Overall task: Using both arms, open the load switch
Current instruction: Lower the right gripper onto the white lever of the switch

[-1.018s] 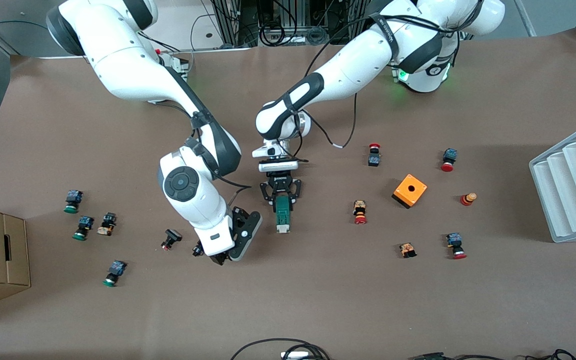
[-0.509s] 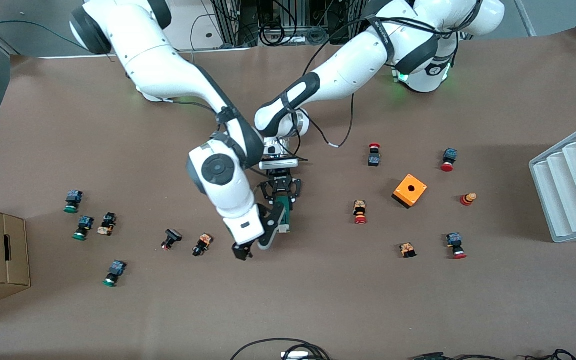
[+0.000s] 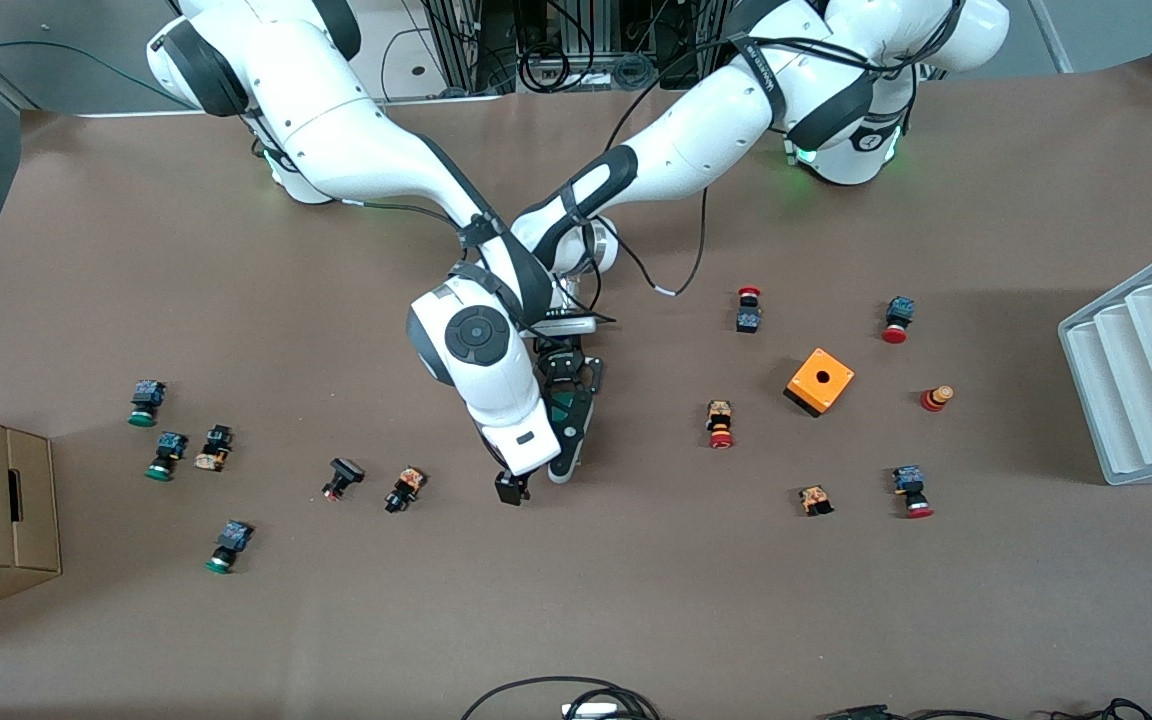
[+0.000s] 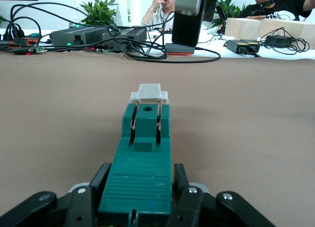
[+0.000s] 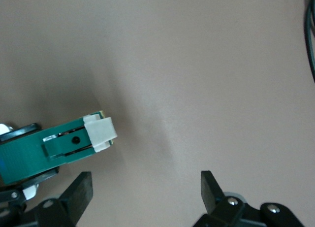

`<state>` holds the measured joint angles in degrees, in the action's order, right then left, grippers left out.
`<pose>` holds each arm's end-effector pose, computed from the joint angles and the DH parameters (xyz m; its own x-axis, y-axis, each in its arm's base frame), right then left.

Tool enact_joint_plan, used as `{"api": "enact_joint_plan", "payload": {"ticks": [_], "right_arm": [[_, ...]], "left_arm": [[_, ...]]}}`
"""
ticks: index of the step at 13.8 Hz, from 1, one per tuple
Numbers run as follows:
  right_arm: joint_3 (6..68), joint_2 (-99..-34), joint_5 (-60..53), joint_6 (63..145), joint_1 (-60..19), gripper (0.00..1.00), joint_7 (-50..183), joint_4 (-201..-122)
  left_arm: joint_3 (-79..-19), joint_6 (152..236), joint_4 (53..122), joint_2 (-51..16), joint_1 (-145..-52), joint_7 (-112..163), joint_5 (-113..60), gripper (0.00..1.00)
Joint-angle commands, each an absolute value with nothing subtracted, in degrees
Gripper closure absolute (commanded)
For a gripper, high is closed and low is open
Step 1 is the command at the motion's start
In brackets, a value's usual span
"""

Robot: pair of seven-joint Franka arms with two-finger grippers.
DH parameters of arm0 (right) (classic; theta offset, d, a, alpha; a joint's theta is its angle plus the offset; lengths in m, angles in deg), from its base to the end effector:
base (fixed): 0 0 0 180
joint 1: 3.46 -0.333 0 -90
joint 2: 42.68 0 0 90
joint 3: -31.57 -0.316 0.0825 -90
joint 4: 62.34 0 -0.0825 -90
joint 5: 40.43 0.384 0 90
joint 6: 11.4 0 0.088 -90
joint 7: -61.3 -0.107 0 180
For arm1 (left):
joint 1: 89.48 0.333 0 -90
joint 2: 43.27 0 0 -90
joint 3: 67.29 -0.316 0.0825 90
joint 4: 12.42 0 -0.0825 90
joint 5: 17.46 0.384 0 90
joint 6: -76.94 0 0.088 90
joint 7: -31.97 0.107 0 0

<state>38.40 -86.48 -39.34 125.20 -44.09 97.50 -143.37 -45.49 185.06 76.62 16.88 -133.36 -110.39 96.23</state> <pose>0.6112 0.4327 0.2684 0.3010 0.9450 0.1283 0.9307 -0.3204 0.1765 0.3699 -0.5676 0.0602 0.3303 0.0502 0.9425 0.0725 -0.9970 0.0276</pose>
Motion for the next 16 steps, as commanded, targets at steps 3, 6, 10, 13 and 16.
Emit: {"api": "enact_joint_plan", "payload": {"ticks": [3,6,10,13,16], "right_arm": [[41.3,-89.3,-38.7,126.2,-47.7,0.03,96.9,-141.3],[42.4,-89.8,-38.6,126.1,-49.2,0.03,96.9,-141.3],[42.4,-90.2,-38.6,126.1,-50.0,0.03,96.9,-141.3],[42.1,-90.9,-38.5,128.4,-50.0,0.04,96.8,-141.3],[42.4,-91.8,-37.4,130.5,-50.7,0.04,95.7,-140.9]], "left_arm": [[-45.8,186.6,74.9,20.5,-134.0,-112.0,97.1,0.42],[-45.9,186.6,74.9,20.5,-134.3,-112.0,97.1,0.41],[-45.8,186.6,74.9,20.5,-134.3,-112.0,97.1,0.41],[-45.9,186.6,74.9,20.5,-134.3,-112.0,97.1,0.41],[-45.9,186.6,74.9,20.5,-134.3,-112.0,97.1,0.41]]}}
